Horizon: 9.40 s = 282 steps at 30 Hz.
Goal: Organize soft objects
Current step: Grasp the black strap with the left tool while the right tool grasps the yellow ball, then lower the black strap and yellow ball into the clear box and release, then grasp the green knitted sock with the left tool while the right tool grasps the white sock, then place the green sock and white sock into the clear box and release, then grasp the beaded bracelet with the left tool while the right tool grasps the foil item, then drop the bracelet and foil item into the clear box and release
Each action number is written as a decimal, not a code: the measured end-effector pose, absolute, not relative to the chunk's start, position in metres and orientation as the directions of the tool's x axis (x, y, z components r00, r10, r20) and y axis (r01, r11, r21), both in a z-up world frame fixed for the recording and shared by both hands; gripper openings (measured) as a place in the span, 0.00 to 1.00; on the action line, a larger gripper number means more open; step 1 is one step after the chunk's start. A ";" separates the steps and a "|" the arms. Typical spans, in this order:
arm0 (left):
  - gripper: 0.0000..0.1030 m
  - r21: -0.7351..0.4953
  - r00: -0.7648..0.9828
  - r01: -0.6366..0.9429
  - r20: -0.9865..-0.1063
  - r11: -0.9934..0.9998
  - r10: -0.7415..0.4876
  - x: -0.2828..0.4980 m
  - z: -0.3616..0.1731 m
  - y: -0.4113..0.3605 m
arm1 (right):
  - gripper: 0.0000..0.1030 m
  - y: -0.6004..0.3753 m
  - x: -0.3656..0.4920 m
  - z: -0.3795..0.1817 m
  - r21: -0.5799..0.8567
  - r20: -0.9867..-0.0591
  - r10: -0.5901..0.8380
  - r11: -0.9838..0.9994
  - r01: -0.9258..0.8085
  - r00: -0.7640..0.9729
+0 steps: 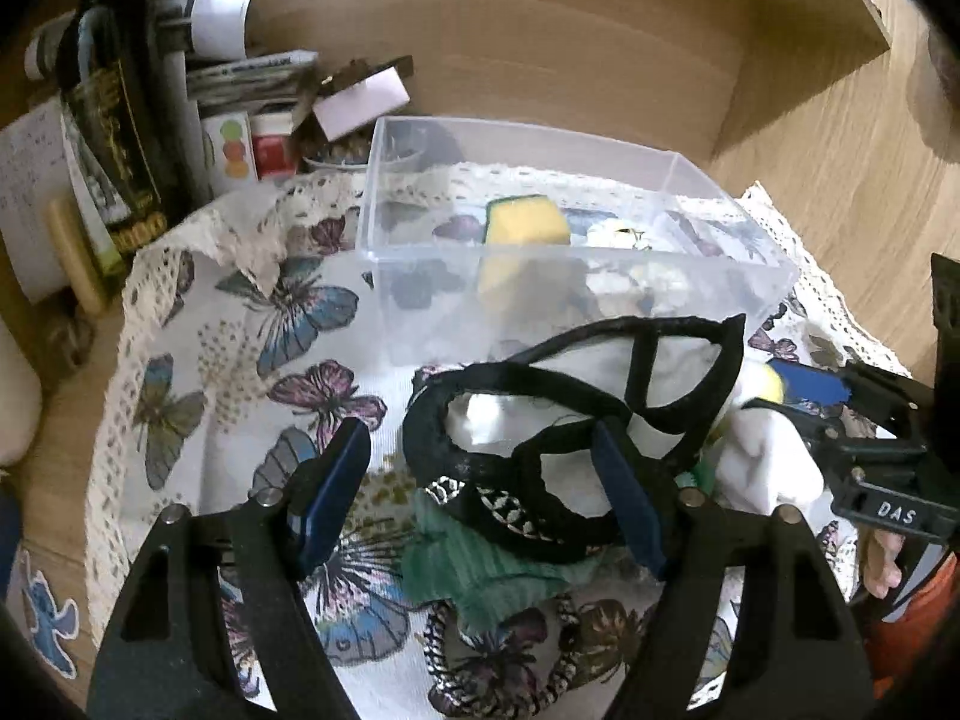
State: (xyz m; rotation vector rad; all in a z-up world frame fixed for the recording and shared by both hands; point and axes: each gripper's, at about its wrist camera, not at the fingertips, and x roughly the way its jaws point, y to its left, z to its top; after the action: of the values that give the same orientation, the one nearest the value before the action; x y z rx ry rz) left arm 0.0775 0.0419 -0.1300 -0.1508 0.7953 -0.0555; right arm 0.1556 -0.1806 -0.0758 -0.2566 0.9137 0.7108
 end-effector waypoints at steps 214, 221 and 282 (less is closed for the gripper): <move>0.84 0.004 0.741 -0.091 -0.668 0.996 0.070 0.025 -0.097 0.055 | 0.76 -0.153 0.125 -0.037 0.054 -0.714 0.537 0.683 -0.728 0.450; 0.52 -0.025 0.651 -0.055 -0.759 0.998 0.017 0.024 -0.135 0.052 | 0.76 -0.142 0.107 -0.070 0.135 -0.772 0.540 0.655 -0.744 0.336; 0.06 0.003 0.751 -0.001 -0.660 1.000 0.003 0.171 -0.089 0.014 | 0.31 -0.160 0.237 -0.052 -0.028 -0.733 0.409 0.780 -0.625 0.544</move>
State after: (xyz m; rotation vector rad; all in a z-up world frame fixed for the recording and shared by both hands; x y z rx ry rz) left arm 0.1710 0.0139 -0.0894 0.0025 0.7207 0.0020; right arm 0.2375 -0.1596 -0.0517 -0.3032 0.7815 0.6243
